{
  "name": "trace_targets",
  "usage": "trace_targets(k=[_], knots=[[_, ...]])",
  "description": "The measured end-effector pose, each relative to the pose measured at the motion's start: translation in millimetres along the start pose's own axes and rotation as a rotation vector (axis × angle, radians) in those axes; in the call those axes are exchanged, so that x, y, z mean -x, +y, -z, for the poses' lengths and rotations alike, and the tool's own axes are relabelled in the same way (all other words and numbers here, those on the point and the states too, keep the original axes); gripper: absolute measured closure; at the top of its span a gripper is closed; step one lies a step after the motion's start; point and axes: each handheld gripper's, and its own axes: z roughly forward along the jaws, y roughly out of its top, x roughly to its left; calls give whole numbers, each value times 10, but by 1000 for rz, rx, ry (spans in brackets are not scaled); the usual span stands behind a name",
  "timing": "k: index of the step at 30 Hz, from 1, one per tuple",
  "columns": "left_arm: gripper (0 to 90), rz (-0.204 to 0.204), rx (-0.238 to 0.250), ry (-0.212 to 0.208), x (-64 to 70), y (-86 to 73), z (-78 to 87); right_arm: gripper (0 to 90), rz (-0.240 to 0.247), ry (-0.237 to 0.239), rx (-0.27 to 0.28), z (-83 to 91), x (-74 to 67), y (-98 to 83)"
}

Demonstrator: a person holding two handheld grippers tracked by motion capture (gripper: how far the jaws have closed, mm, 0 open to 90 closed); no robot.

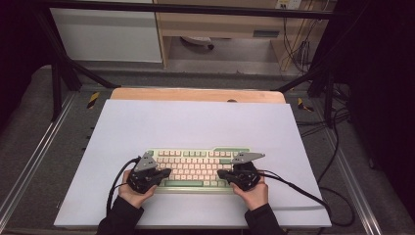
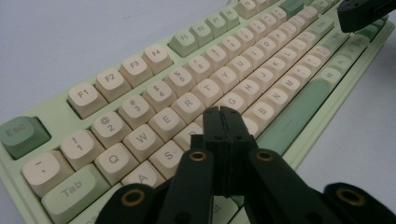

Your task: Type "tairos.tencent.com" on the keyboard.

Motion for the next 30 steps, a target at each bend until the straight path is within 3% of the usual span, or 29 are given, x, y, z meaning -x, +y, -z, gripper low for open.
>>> trace_targets(k=[19,30], knots=[[900,-28,-37,-2,54,-33,-109,900,0,-3,3,14,4,2],[900,-33,-16,-2,58,-24,-50,900,3,-5,3,13,5,1]])
